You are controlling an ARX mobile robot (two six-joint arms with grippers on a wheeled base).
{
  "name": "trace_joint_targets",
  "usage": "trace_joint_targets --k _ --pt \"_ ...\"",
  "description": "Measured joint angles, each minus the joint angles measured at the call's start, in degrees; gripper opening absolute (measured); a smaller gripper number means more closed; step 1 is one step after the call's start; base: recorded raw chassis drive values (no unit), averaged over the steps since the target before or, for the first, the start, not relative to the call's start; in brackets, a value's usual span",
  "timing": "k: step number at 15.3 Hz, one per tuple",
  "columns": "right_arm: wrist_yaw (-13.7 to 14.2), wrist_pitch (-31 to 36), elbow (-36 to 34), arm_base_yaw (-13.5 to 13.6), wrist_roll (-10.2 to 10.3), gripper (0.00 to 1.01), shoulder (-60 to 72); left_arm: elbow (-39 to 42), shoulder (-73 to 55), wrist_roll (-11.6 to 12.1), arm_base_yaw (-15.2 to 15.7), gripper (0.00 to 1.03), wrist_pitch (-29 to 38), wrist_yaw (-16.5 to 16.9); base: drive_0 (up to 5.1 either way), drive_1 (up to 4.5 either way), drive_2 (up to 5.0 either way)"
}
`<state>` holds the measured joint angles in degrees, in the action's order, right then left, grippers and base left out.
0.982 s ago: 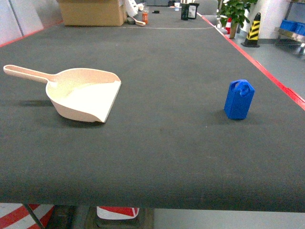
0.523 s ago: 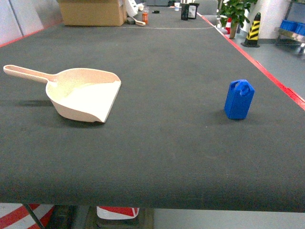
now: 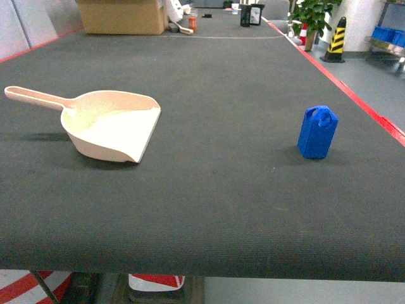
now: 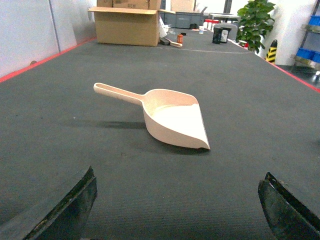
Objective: Place part in tray to right shelf
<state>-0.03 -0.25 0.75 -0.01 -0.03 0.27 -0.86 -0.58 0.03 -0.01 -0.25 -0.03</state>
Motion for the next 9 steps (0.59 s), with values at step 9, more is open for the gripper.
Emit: trace_joint_targets --k 9 --pt "0.0 0.0 0.0 0.0 0.0 0.98 0.0 0.0 0.0 0.0 0.0 0.98 0.0 0.0 0.0 0.00 0.0"
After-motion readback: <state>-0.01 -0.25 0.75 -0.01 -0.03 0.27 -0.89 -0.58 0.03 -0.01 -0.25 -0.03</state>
